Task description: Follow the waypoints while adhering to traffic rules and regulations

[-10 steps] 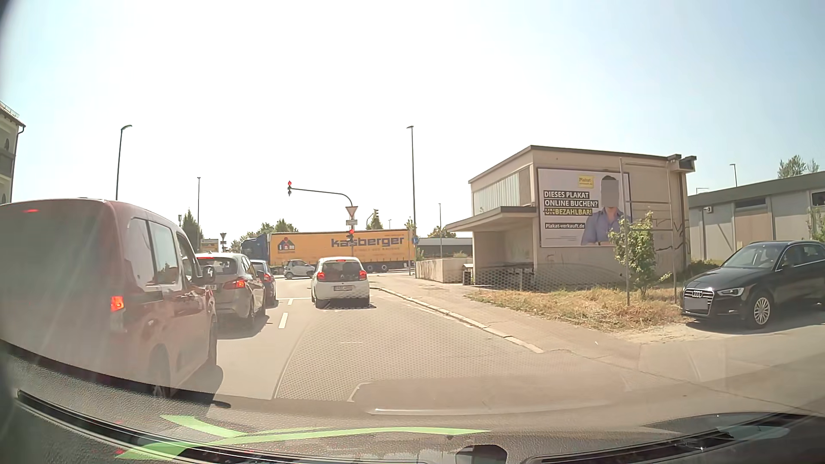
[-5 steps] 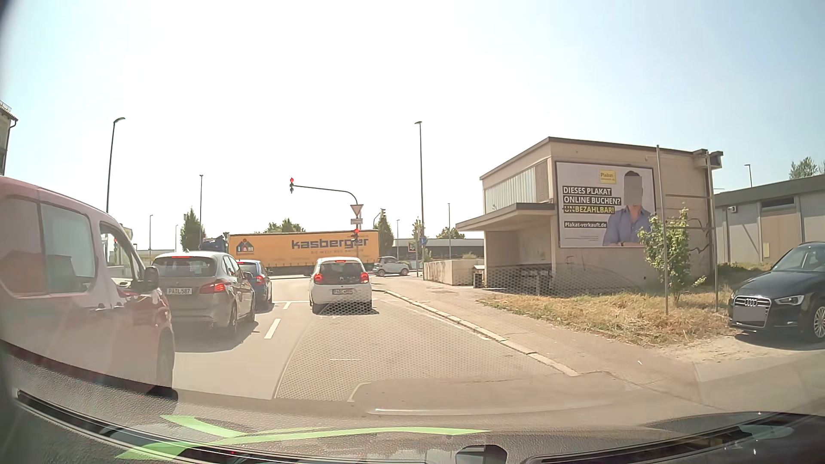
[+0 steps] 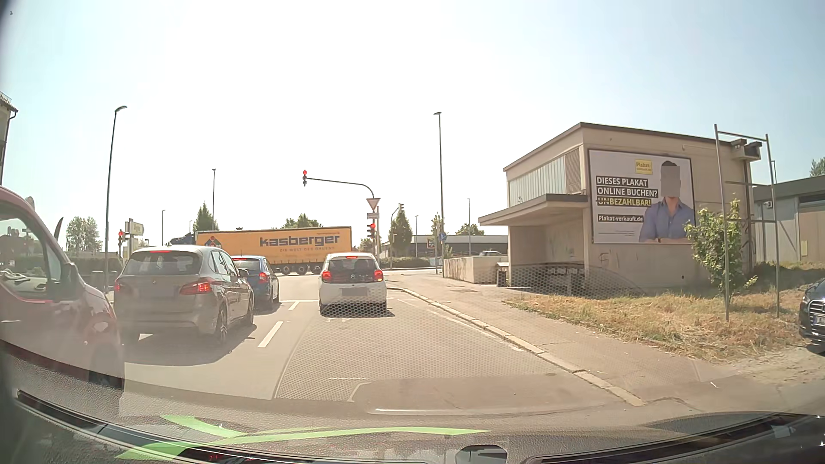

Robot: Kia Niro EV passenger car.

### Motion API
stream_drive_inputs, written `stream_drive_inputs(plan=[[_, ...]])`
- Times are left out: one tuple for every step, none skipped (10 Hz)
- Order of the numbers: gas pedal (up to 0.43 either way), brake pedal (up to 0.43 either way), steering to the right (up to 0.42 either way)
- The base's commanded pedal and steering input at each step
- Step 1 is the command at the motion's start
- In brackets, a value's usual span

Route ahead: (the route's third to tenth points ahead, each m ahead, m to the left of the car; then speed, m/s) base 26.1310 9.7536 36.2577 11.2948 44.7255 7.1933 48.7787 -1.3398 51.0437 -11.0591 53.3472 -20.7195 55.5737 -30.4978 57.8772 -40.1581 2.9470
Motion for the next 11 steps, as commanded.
stream_drive_inputs(plan=[[0.028, 0.000, -0.141], [0.039, 0.000, -0.144], [0.039, 0.000, -0.149], [0.039, 0.000, -0.154], [0.039, 0.000, -0.158], [0.039, 0.000, -0.158], [0.039, 0.000, -0.158], [0.039, 0.000, -0.155], [0.039, 0.000, -0.151], [0.039, 0.000, -0.144], [0.039, 0.000, -0.134]])
